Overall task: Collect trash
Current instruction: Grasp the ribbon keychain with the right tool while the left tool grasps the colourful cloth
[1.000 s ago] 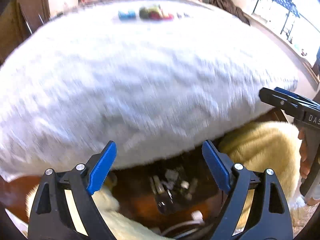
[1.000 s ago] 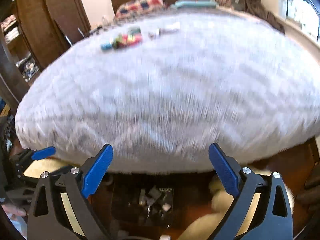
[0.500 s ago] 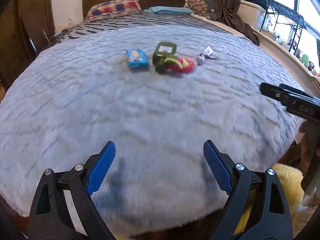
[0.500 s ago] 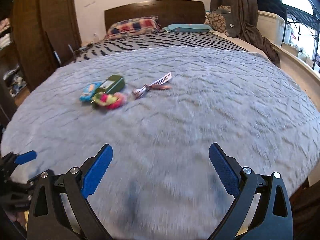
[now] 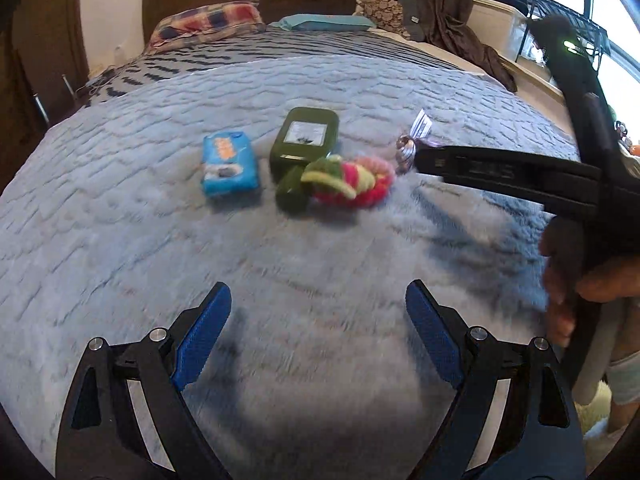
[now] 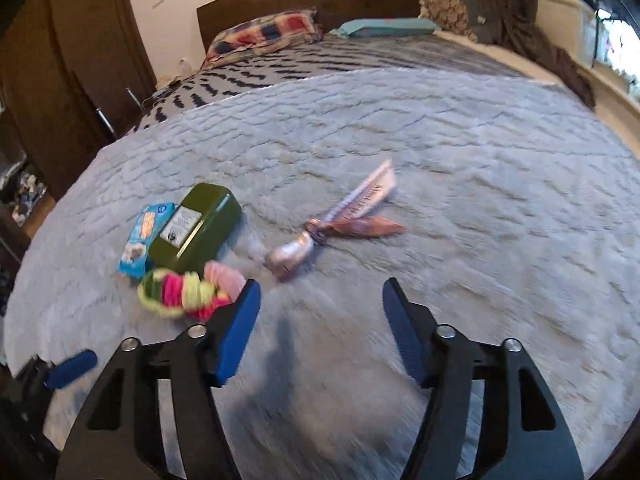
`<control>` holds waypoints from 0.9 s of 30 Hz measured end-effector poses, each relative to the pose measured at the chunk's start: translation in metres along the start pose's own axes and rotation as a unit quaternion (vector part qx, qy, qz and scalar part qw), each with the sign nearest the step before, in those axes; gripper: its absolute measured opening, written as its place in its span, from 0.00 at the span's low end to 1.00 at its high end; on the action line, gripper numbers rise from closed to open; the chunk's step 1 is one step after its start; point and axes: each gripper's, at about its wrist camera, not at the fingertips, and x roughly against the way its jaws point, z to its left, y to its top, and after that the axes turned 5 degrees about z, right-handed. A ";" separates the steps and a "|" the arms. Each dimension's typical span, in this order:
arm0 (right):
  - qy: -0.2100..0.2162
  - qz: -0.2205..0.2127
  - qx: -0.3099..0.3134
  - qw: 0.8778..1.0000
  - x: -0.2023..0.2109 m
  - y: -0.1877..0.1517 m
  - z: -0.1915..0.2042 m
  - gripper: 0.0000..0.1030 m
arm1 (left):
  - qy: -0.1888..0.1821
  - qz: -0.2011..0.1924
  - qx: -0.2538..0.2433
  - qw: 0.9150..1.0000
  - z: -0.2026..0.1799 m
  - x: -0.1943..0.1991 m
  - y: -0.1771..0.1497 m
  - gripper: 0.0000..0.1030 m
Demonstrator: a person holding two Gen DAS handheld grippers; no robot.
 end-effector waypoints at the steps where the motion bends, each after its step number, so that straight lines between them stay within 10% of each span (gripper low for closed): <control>1: 0.003 0.002 -0.002 1.000 -0.006 0.004 0.002 0.57 | -0.004 0.001 0.002 1.000 0.000 -0.003 0.003 0.81; 6: 0.005 0.020 -0.008 1.000 -0.029 0.020 0.006 0.52 | -0.017 0.006 0.010 1.000 0.000 -0.018 0.016 0.77; 10: -0.019 0.025 -0.005 0.999 -0.035 0.026 0.000 0.18 | -0.022 0.013 0.011 1.000 -0.004 -0.029 0.025 0.76; 27: -0.063 -0.029 0.015 0.997 0.025 -0.009 -0.055 0.16 | -0.011 0.027 0.029 0.999 -0.019 -0.071 0.081 0.69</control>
